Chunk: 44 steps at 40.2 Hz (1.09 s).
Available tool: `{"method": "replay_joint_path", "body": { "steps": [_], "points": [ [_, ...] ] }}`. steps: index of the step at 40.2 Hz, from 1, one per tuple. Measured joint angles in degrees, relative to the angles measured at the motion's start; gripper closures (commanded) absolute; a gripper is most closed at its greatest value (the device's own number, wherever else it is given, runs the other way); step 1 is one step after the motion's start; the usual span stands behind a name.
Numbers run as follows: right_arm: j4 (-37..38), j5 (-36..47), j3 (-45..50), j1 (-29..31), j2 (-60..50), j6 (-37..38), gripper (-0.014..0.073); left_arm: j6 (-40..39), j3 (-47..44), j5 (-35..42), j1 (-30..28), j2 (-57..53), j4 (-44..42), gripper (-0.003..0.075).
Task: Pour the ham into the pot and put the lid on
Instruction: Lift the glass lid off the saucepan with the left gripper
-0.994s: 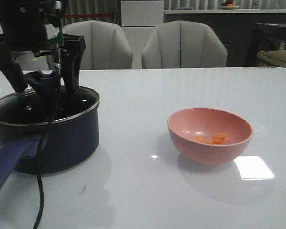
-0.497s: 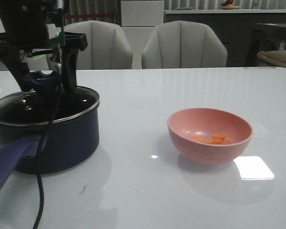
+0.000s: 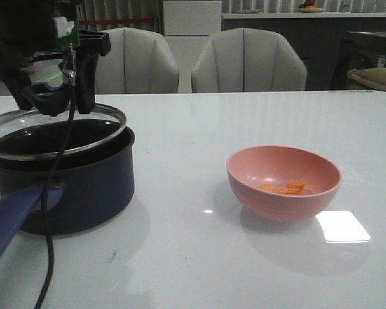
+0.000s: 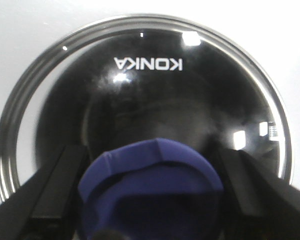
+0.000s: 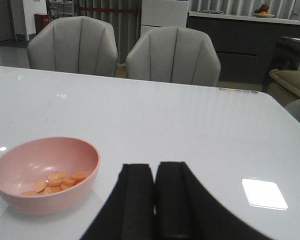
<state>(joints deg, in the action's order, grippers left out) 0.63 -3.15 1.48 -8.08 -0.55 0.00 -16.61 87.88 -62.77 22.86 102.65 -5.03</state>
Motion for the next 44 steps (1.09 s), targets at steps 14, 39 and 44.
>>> {"method": "replay_joint_path", "body": {
  "steps": [14, 39, 44],
  "points": [
    [0.0, 0.0, 0.0, 0.0, 0.0, 0.0, 0.0444, 3.3, 0.1, -4.5, -4.3, -4.2, -5.1, 0.0369],
    [0.0, 0.0, 0.0, 0.0, 0.0, 0.0, 0.0444, 20.0, -22.2, 11.8, -31.8, -10.5, 7.6, 0.0369],
    [0.0, 0.0, 0.0, 0.0, 0.0, 0.0, 0.0444, 20.3, -26.2, 17.7, -32.5, -10.5, 8.0, 0.0368]
  ]
}}
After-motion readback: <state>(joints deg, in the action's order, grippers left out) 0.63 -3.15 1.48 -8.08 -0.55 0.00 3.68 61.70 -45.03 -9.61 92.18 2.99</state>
